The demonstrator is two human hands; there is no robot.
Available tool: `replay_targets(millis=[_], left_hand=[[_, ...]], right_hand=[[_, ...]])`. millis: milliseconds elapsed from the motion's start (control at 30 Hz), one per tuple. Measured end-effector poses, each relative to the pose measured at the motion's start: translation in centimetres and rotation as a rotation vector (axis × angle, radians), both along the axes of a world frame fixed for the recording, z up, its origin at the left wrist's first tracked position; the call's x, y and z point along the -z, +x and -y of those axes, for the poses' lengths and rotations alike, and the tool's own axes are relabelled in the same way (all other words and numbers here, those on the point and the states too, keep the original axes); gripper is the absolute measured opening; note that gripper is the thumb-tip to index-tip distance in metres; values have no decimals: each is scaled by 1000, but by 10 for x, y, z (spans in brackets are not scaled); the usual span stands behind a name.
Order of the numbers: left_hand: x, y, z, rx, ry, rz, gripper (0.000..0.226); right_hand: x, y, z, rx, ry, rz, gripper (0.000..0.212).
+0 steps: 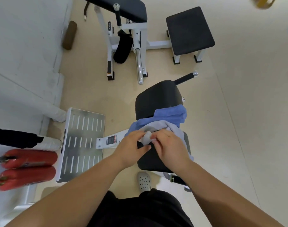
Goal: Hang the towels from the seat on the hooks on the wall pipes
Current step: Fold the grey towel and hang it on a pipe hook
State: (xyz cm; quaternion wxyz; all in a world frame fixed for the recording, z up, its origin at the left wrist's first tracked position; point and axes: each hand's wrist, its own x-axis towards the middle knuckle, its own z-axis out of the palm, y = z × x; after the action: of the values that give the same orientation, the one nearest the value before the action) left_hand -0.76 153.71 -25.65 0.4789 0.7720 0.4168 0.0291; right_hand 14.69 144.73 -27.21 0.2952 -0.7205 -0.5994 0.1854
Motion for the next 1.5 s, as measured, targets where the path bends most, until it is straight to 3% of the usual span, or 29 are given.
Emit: replay_targets(millis=[133,267,333,500,567,700,833,1067,1367,1500], left_hand=[[-21,-6,2,-96,-139,99,3],[-47,-21,-5,-187,-115,119,11],[-67,-32,-9,-271,-93,147,24],[-126,-69,-12,-346,2,294,23],[-146,-85,-12,-383,45,359,27],[-163,-122,-18,-462,117,394,24],[-164,-164,-24,-552,206,320,23],[-132,-258,-39,-673,443,-23,14],[-75,-424,-35,-877,212,-171,13],[-61,-482,-34,-930,48,-106,23]], right_hand=[[-33,-10,9,-37,0,-171,23],[-59,-14,6,-62,-23,-233,13],[-72,-20,0,-109,-30,-320,22],[-101,-49,-41,-213,6,-374,53],[-116,-64,-58,-350,-31,-433,50],[-145,-96,-82,-462,-24,-543,23],[-163,-127,-103,-499,28,-482,4],[-182,-192,-124,-468,77,-353,11],[-194,-284,-131,-318,114,-365,11],[-182,-325,-142,-339,13,-133,16]])
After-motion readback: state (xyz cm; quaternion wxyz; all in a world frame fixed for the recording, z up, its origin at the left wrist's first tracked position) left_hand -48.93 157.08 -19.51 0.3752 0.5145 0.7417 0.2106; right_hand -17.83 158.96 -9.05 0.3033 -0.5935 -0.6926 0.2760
